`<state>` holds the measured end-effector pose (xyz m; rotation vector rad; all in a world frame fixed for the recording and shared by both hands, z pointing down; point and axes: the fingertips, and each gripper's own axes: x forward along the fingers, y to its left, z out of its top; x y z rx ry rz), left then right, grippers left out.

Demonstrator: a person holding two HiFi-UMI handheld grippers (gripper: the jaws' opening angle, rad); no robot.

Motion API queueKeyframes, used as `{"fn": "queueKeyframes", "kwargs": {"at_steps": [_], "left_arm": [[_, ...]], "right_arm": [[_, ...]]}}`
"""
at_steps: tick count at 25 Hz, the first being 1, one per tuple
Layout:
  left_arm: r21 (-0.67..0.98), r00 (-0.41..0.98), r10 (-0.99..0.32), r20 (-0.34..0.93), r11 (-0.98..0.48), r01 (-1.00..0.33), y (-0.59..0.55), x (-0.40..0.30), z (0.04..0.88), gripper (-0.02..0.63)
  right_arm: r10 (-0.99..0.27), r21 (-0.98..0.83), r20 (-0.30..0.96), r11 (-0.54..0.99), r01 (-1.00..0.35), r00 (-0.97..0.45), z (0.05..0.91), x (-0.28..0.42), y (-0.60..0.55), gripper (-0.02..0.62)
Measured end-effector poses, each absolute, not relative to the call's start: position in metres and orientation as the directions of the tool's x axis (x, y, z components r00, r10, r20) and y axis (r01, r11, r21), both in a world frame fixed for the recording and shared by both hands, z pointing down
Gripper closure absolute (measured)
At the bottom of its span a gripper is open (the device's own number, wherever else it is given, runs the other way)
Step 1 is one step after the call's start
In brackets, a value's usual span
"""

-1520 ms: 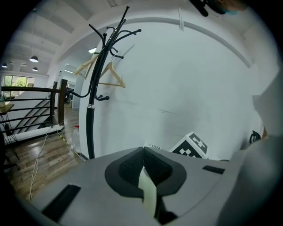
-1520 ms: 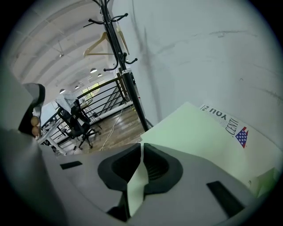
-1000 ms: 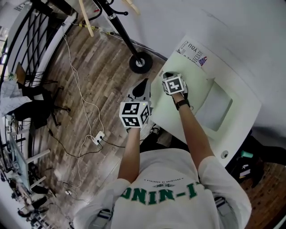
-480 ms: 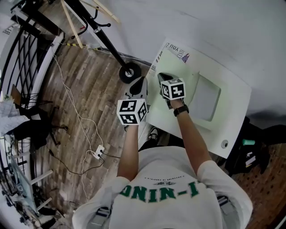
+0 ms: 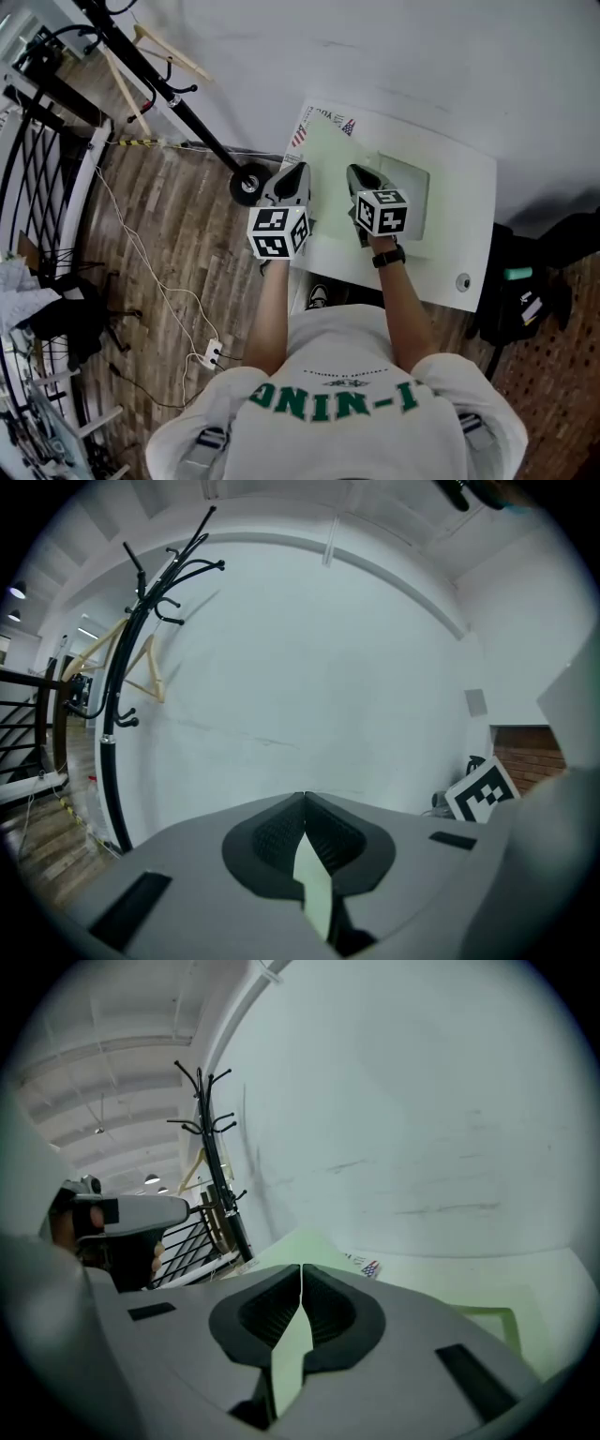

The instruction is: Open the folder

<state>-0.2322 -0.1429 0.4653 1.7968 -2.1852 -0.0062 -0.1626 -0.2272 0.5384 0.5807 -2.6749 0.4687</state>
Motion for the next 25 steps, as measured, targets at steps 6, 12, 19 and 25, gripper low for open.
{"fn": "queueKeyframes", "kwargs": {"at_steps": [6,12,19,25], "left_arm": [[0.164,-0.061,-0.974,0.216,0.098,-0.982,-0.175,-0.179,0.451,0.591],[0.105,0.012,-0.986,0.169,0.006,-0.994,-0.198,-0.132,0.431,0.591],[0.037,0.045,-0.992,0.114,-0.041,-0.998,-0.21,-0.105,0.41,0.591],[-0.012,0.029,-0.995,0.091,-0.03,-0.999,-0.215,-0.098,0.399,0.591]], "right_arm": [[-0.503,-0.16,0.329,0.804,-0.572,-0.799,0.493,-0.085,-0.252,0.577],[-0.658,-0.088,0.256,0.714,-0.694,-0.709,0.453,-0.005,-0.278,0.577],[-0.742,-0.043,0.214,0.643,-0.765,-0.636,0.422,0.054,-0.289,0.578],[-0.769,-0.037,0.167,0.621,-0.783,-0.617,0.406,0.072,-0.287,0.578]]}}
